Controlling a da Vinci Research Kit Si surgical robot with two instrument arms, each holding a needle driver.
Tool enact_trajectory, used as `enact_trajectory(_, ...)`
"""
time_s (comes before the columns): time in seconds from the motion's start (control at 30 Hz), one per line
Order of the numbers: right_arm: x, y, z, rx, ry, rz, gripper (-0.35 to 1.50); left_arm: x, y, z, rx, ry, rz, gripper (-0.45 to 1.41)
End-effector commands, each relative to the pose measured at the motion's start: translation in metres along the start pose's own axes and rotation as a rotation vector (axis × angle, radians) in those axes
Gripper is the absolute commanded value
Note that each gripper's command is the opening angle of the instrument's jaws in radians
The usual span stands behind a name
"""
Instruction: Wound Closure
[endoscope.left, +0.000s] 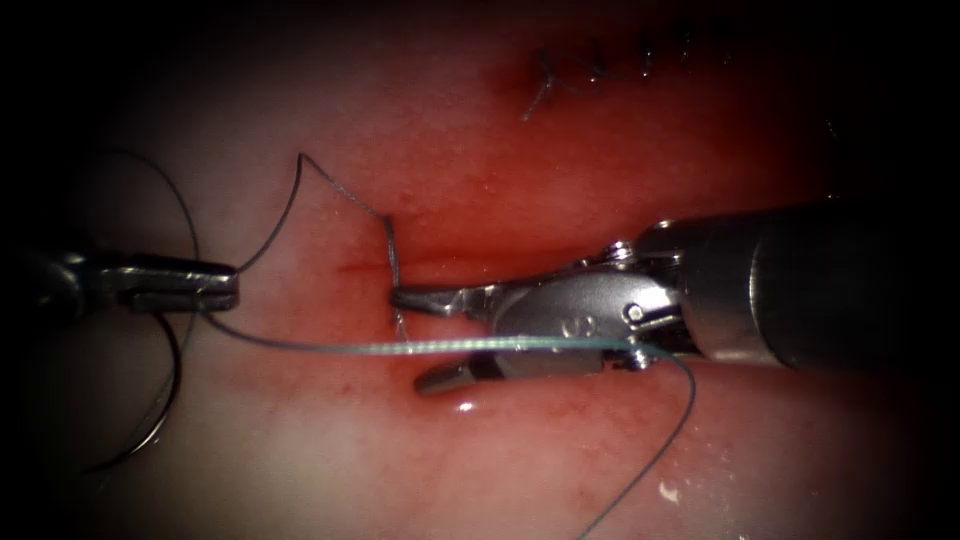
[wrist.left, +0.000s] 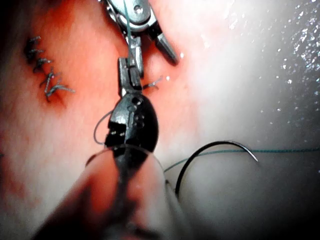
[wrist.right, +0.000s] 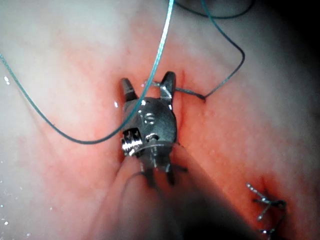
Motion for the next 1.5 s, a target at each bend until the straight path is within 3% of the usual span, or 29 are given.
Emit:
enact_trajectory(0.03, -0.0005, -0.0008, 0.0018, -0.004, -0.001, -0.012, 1.2, -0.0003, 0.0002, 0.0007, 0.002, -0.001, 0.009, -0.45)
enact_trajectory(0.2, -0.0007, -0.0011, 0.0024, -0.021, 0.005, -0.033, 1.15, 0.0001, 0.0011, 0.0011, -0.023, -0.027, 0.037, -0.45)
enact_trajectory(0.33, -0.0008, -0.0008, 0.0022, -0.053, 0.01, -0.059, 0.84, 0.0005, 0.002, 0.0015, -0.057, -0.051, 0.064, -0.45)
enact_trajectory(0.4, -0.001, -0.0006, 0.0021, -0.058, 0.01, -0.07, 0.15, 0.0007, 0.0025, 0.0018, -0.075, -0.064, 0.072, -0.45)
enact_trajectory(0.43, -0.0012, -0.0005, 0.002, -0.06, 0.012, -0.076, -0.33, 0.0008, 0.0027, 0.002, -0.083, -0.07, 0.078, -0.45)
enact_trajectory(0.73, -0.0009, 0.0002, -0.0001, -0.042, 0.024, -0.08, -0.35, 0.0004, 0.003, 0.0024, -0.102, -0.096, 0.082, -0.45)
enact_trajectory(1.13, 0.006, -0.0053, -0.0027, 0.039, 0.083, -0.037, -0.35, -0.0021, -0.0006, 0.002, -0.06, -0.216, 0.059, -0.45)
enact_trajectory(1.23, 0.0066, -0.0058, -0.0026, 0.043, 0.087, -0.034, -0.35, -0.003, -0.0026, 0.0021, -0.046, -0.238, 0.034, -0.45)
enact_trajectory(1.5, 0.007, -0.0074, -0.0026, 0.043, 0.103, 0.017, -0.35, -0.0046, -0.0109, 0.0005, 0.12, -0.308, 0.005, -0.45)
